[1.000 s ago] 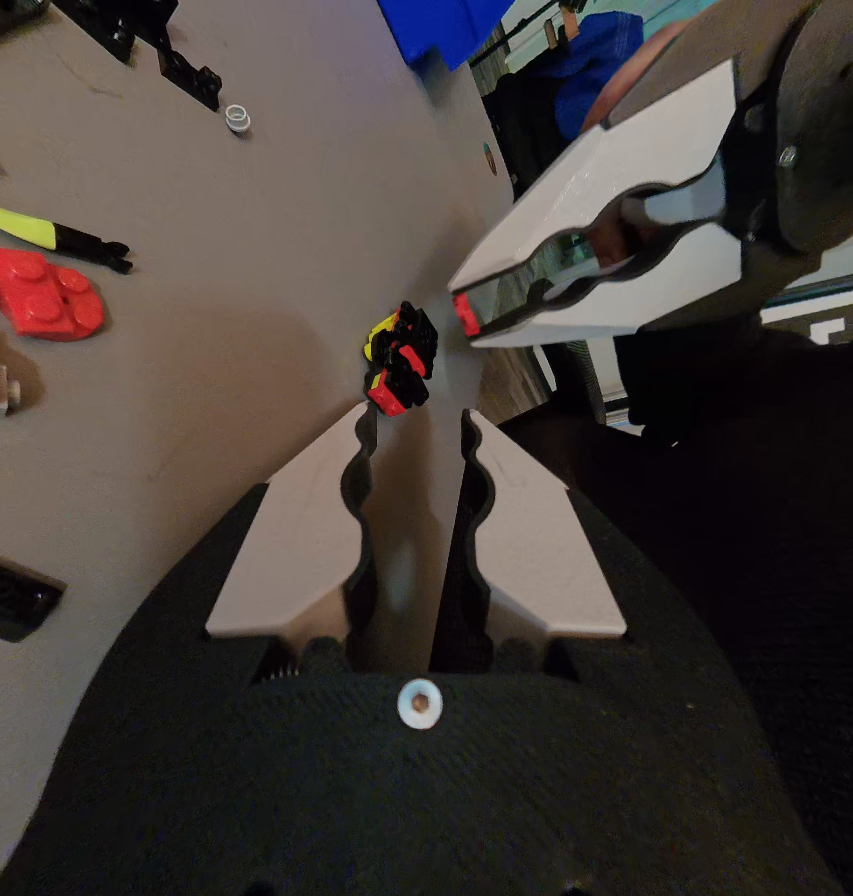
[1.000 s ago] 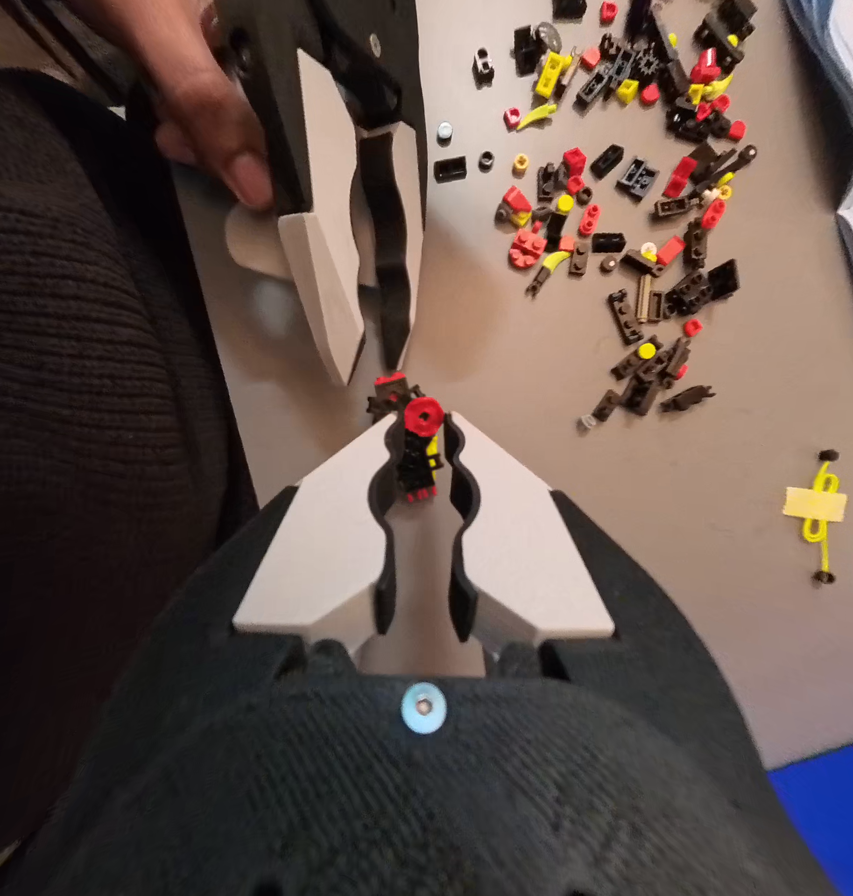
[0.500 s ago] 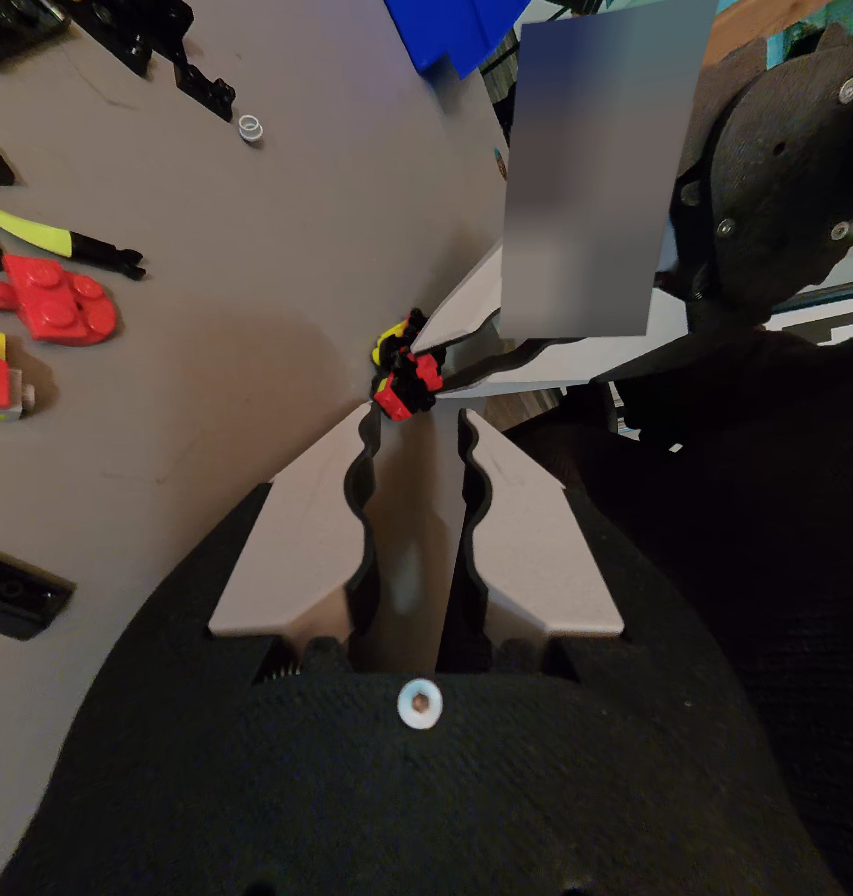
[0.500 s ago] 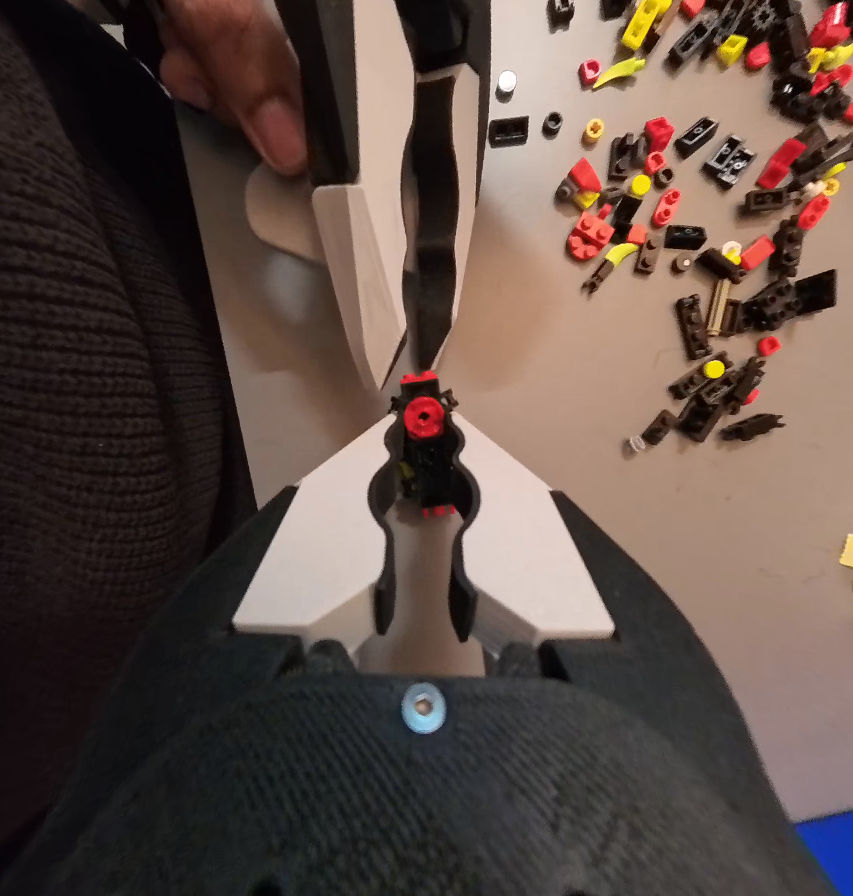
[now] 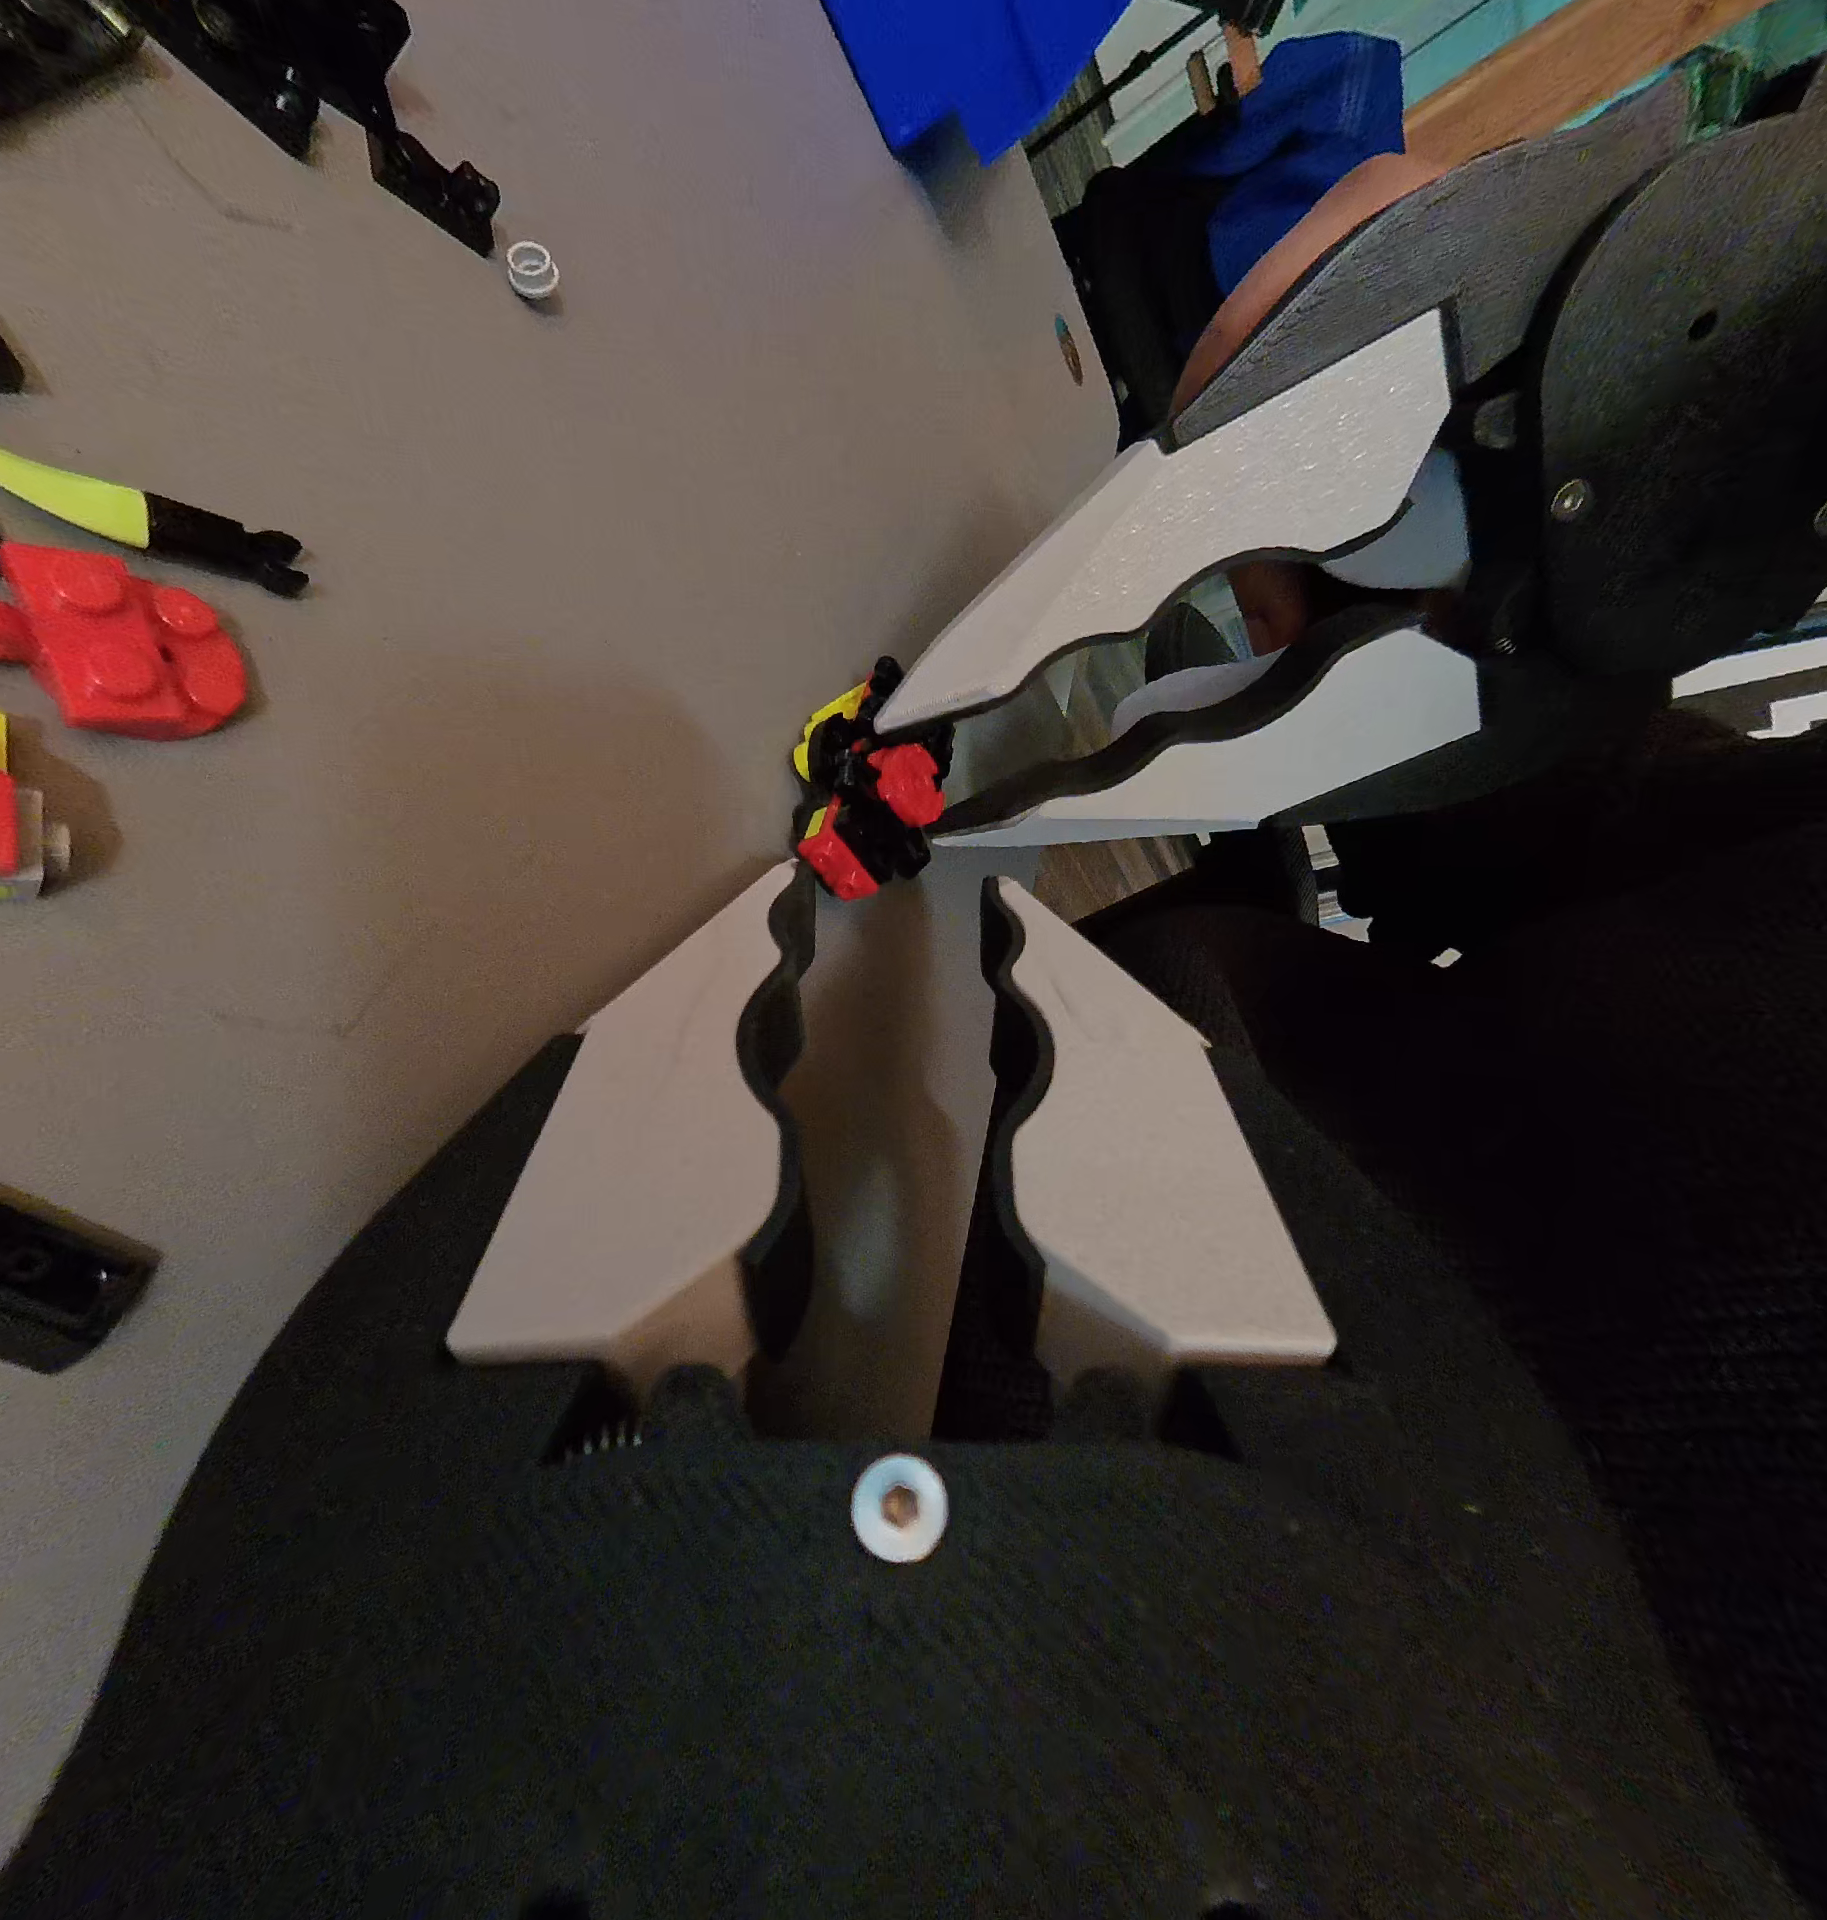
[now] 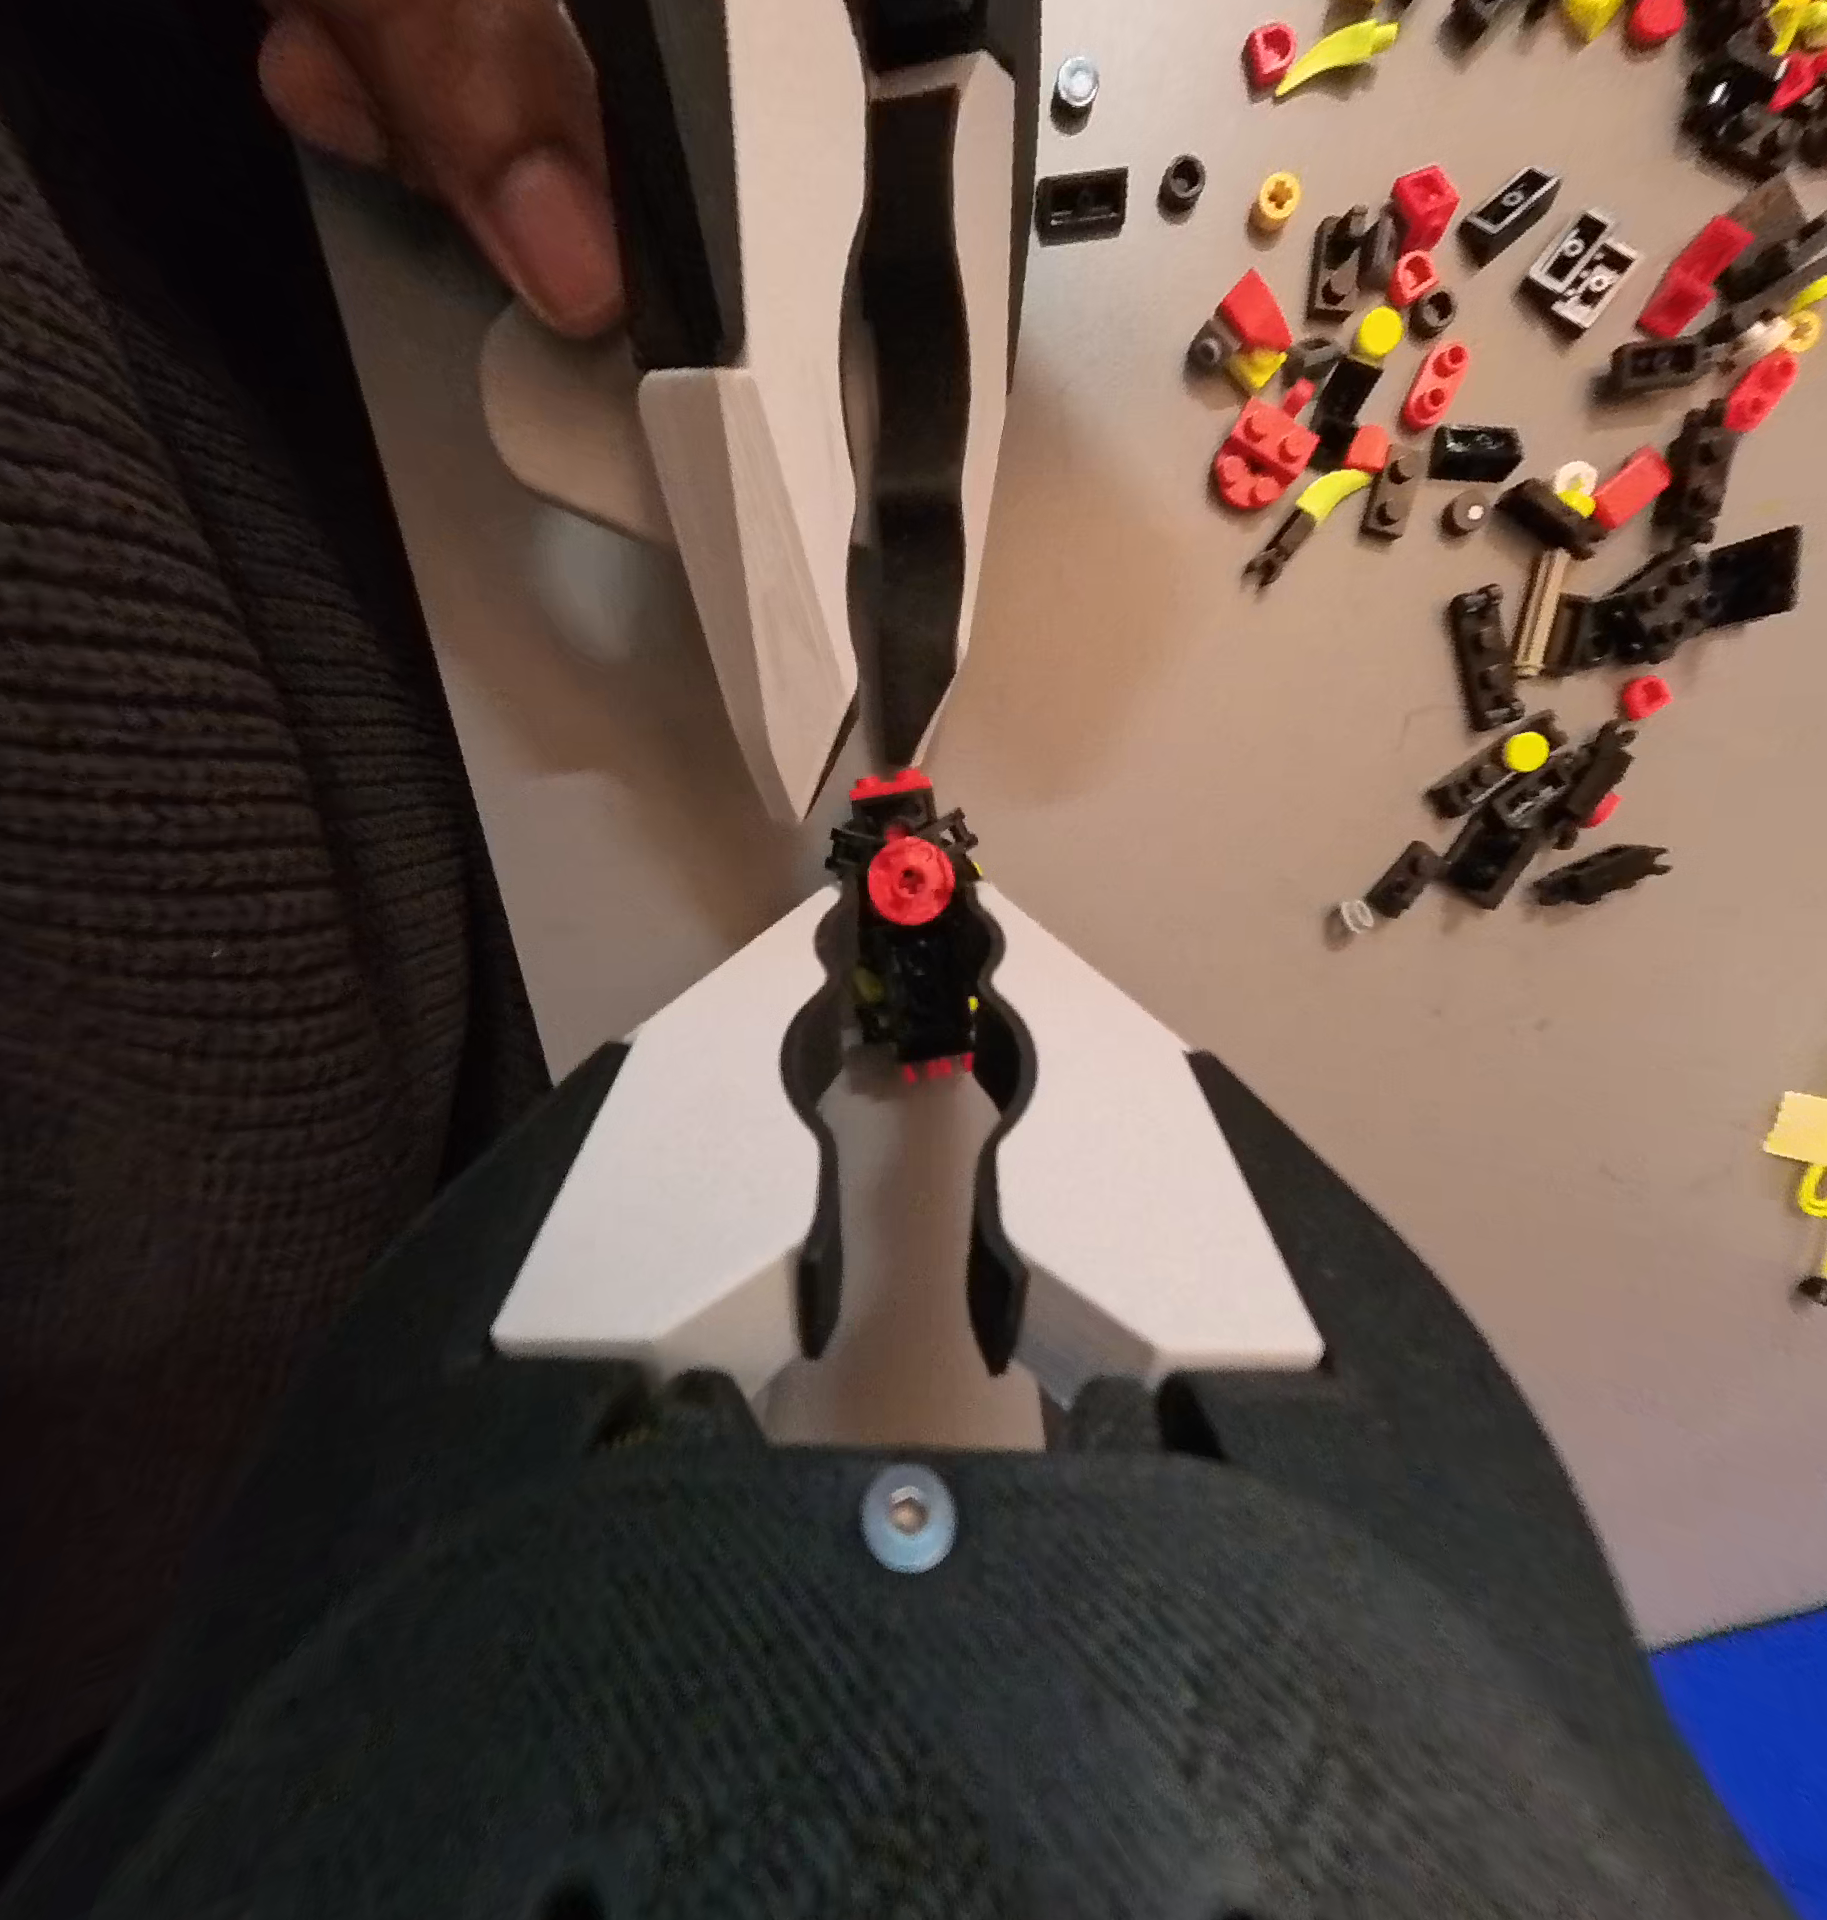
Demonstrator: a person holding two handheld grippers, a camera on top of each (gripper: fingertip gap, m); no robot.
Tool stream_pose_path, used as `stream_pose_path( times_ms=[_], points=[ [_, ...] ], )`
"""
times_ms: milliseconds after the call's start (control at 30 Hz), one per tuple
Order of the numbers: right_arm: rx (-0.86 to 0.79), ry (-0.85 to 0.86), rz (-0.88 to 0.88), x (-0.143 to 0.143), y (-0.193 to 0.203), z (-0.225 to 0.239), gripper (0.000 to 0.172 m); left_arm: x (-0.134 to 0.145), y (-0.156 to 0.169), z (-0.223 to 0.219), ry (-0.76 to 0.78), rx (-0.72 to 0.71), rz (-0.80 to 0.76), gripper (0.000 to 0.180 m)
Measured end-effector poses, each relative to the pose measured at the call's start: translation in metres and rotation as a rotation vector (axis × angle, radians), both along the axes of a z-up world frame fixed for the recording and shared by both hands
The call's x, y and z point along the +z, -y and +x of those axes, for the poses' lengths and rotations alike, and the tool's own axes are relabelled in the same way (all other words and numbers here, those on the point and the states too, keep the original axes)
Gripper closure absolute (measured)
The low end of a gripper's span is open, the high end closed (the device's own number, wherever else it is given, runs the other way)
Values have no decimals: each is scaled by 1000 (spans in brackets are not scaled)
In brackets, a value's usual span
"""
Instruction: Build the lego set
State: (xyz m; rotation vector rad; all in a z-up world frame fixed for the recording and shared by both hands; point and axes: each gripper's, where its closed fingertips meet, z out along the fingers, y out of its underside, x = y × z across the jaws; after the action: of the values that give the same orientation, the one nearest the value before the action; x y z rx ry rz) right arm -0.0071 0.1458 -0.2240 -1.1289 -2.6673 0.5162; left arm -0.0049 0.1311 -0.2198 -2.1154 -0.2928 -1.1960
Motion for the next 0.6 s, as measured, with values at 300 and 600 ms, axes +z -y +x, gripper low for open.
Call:
stream_pose_path(
  times_ms=[300,600],
  points=[
    [-26,-102,-58,15,0,-4,154,0,0,0,-1,0,0,151],
    [-196,-306,-239,25,-2,-9,166,-1,-1,-1,-23,-1,9,151]
  ],
)
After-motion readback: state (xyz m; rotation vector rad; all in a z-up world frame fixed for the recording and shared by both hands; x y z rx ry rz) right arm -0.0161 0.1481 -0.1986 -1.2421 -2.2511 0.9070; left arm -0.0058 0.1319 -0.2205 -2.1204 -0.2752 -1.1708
